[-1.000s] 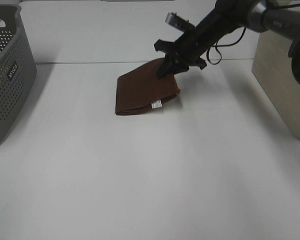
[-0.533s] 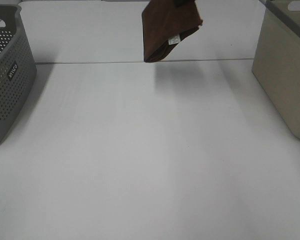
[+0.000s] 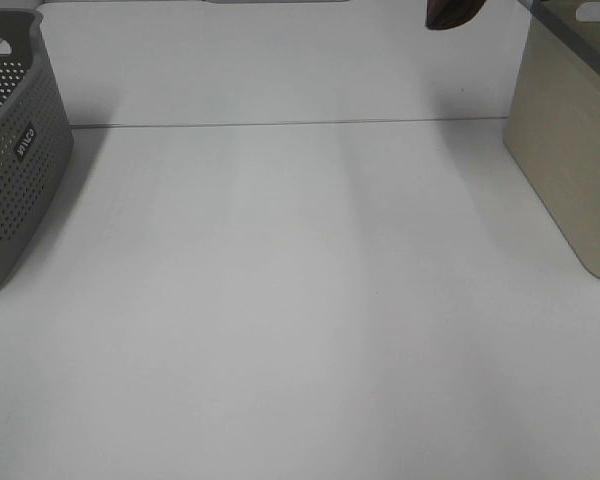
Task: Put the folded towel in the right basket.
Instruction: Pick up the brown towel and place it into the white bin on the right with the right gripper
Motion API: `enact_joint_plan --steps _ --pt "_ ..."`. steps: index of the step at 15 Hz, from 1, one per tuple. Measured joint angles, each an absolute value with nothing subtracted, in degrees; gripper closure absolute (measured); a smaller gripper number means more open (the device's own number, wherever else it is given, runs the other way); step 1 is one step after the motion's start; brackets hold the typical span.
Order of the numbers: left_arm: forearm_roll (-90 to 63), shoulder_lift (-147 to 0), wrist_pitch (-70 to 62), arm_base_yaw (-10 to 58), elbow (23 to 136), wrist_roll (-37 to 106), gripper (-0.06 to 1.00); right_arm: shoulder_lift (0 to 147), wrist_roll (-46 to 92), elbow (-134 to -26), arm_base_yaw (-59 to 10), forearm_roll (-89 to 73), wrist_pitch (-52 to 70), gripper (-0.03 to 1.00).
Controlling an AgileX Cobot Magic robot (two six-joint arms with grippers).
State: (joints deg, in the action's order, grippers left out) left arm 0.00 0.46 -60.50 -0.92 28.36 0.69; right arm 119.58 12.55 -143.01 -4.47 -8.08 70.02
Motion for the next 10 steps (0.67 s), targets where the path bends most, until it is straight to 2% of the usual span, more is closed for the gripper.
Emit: enact_joint_plan --steps 1,6,10 --pt "0.0 0.5 -60.5 -0.9 28.4 0.7 -0.03 118.8 12.5 -142.5 -3.1 -8.1 70.1 0.89" --pt "0.0 0.5 -60.5 -0.9 28.4 0.7 -0.03 114.5 12.5 -133.2 13.2 -11.1 70.1 0.89" --pt "0.0 0.5 -60.5 -0.9 28.4 0.7 -0.03 116.7 12.5 -127.1 14.5 -12.4 70.1 0.89"
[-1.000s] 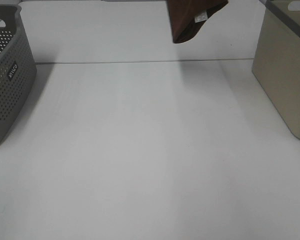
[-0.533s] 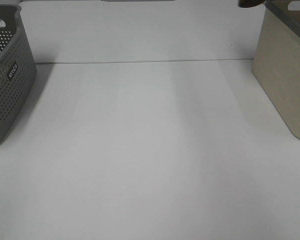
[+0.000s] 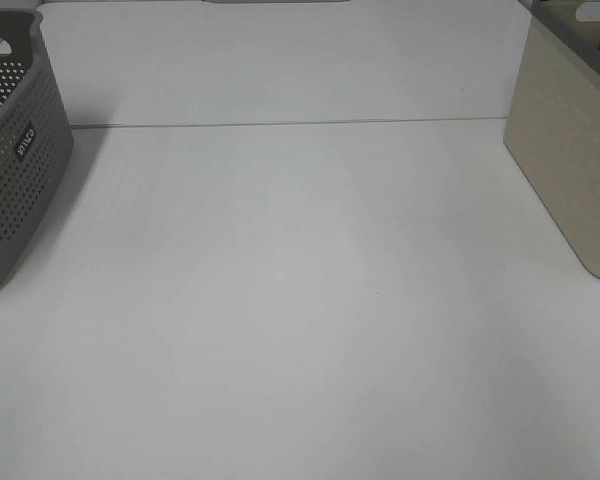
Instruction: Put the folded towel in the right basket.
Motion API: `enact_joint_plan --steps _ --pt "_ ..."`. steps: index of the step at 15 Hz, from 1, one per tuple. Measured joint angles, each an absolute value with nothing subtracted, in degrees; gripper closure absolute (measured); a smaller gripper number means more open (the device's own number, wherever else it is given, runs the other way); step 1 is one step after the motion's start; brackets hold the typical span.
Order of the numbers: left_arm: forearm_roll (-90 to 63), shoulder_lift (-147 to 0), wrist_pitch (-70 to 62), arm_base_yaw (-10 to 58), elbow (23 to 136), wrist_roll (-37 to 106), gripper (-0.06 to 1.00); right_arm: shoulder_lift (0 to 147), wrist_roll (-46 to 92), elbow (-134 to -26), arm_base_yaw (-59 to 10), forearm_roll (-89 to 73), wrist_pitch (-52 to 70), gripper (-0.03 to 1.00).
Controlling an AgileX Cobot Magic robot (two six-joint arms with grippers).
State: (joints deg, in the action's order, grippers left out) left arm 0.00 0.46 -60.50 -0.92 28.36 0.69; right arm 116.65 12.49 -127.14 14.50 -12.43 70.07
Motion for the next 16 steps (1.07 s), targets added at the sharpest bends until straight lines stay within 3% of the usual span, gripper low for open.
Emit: enact_joint_plan --steps 2,4,8,12,16 --pt "0.0 0.5 -60.5 -0.9 28.4 0.7 -0.03 118.6 12.5 -125.1 14.5 -12.4 70.1 0.86" --pt "0.0 0.5 -60.5 -0.9 28.4 0.7 -0.03 120.6 12.5 -124.9 14.5 -12.4 70.0 0.74" --pt "0.0 0.5 -60.5 -0.9 28.4 0.7 -0.03 122.6 9.7 -124.8 14.5 -10.4 70.0 0.29" --pt "0.0 0.5 -60.5 -0.9 28.4 0.7 -0.03 121.2 9.5 -126.1 12.9 -12.2 69.9 0.23" --pt "0.0 0.5 -60.5 -0.9 28.4 0.7 -0.03 116.4 9.5 -126.1 4.9 -12.7 70.0 0.23"
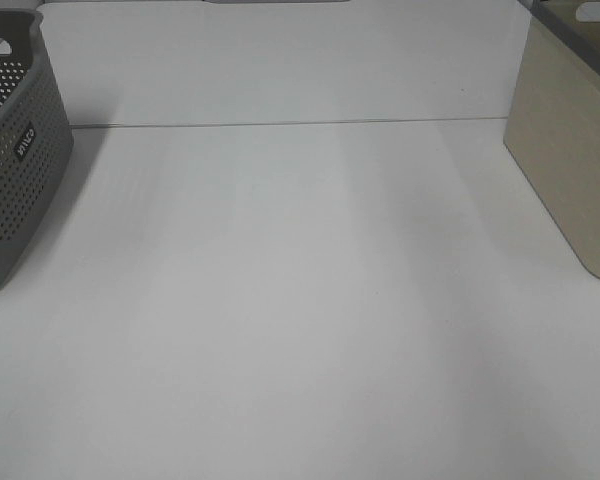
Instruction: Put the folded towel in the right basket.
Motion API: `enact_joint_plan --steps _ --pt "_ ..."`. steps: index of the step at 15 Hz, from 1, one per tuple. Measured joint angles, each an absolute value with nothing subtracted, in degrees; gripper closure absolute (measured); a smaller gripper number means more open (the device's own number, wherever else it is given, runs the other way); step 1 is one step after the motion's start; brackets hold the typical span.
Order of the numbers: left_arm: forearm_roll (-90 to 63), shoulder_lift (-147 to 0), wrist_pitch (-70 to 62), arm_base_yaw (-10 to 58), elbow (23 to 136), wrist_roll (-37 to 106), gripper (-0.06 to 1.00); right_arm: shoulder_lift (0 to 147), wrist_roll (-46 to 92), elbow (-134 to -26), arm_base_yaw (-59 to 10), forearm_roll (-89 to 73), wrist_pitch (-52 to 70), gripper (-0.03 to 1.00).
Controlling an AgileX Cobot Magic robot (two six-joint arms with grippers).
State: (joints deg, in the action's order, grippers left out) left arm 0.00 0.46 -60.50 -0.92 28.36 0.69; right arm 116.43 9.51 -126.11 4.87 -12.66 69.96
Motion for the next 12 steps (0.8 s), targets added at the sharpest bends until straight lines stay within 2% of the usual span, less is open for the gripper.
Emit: enact_joint_plan --steps 3,5,12 --pt "0.0 0.5 -60.5 -0.9 28.4 0.7 -0.03 112.8 8.8 -125.2 1.3 -13.4 70.0 0.23" --pt "0.0 0.5 -60.5 -0.9 28.4 0.7 -0.03 106.9 7.3 -118.3 1.1 -12.8 69.9 0.23" --pt "0.0 0.5 -60.5 -0.9 28.4 0.7 -0.03 84.1 6.9 -78.8 1.1 -9.2 69.8 0.23"
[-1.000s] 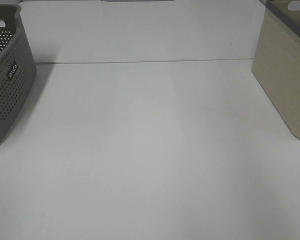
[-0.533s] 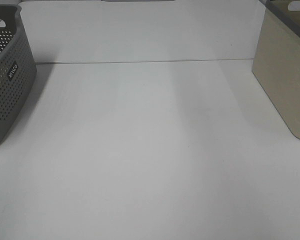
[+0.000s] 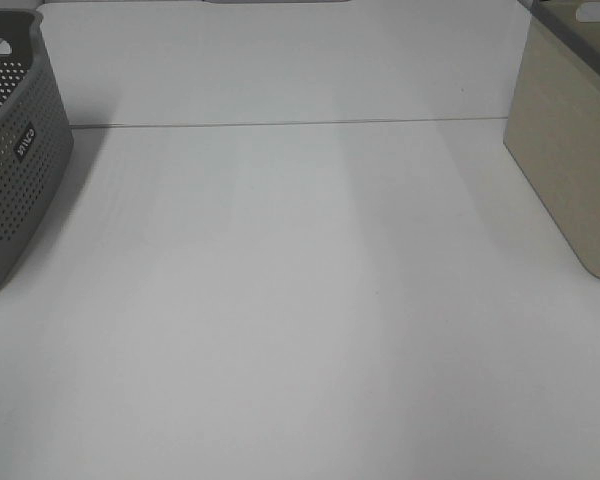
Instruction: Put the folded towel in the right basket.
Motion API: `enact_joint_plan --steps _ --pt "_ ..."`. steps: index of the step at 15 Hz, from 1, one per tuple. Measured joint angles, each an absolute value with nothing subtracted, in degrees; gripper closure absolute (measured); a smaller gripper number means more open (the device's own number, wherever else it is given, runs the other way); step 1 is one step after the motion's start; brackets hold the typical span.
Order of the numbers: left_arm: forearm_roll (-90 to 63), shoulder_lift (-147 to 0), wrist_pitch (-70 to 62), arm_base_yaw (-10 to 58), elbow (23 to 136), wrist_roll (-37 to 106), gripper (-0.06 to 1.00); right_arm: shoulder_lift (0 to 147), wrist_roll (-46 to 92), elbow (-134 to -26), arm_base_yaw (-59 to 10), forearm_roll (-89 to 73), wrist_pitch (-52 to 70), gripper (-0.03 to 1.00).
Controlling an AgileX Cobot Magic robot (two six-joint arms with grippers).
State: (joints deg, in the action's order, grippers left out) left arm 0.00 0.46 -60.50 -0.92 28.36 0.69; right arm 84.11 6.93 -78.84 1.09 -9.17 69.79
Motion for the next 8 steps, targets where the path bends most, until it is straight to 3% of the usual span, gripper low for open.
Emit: enact_joint_plan --steps 5,6,8 --pt "0.0 0.5 -60.5 -0.9 28.4 0.7 -0.03 68.4 6.9 -53.6 1.1 -7.2 69.7 0.23" --pt "0.0 0.5 -60.5 -0.9 28.4 0.7 -0.03 60.2 6.9 -45.1 1.1 -7.2 69.7 0.23" --pt "0.0 0.5 -60.5 -0.9 28.4 0.7 -0.03 50.9 6.9 -38.6 1.1 -7.2 69.7 0.23"
